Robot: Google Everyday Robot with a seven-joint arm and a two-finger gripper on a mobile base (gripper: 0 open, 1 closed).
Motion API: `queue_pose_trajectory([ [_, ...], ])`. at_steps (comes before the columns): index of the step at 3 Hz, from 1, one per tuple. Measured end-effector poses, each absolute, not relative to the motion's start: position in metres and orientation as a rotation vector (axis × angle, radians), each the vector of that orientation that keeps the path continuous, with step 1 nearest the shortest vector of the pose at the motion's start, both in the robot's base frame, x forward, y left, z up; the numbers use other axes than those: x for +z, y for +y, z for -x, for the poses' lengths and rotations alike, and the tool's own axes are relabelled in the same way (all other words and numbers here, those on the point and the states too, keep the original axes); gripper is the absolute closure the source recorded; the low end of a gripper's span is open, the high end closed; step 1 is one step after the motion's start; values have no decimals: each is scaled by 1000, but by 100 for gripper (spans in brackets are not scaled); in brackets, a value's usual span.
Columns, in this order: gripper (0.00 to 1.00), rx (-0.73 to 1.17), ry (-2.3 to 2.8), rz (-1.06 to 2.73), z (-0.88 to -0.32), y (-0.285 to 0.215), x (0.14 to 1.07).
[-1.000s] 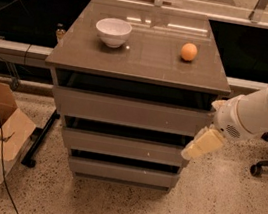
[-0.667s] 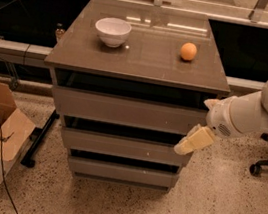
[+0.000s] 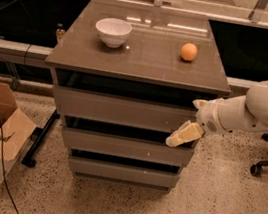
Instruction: Open top drawer
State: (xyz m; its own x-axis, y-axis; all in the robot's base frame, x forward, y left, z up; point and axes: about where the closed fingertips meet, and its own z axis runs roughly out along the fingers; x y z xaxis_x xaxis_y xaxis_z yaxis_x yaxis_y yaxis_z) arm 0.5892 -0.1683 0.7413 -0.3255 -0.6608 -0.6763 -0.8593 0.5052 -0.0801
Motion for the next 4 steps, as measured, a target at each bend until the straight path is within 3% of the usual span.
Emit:
queue_pose_trajectory([
  [3,0,543,2070,1320,-648,-137,687],
  [4,18,576,2096,1338,-656,-136,672],
])
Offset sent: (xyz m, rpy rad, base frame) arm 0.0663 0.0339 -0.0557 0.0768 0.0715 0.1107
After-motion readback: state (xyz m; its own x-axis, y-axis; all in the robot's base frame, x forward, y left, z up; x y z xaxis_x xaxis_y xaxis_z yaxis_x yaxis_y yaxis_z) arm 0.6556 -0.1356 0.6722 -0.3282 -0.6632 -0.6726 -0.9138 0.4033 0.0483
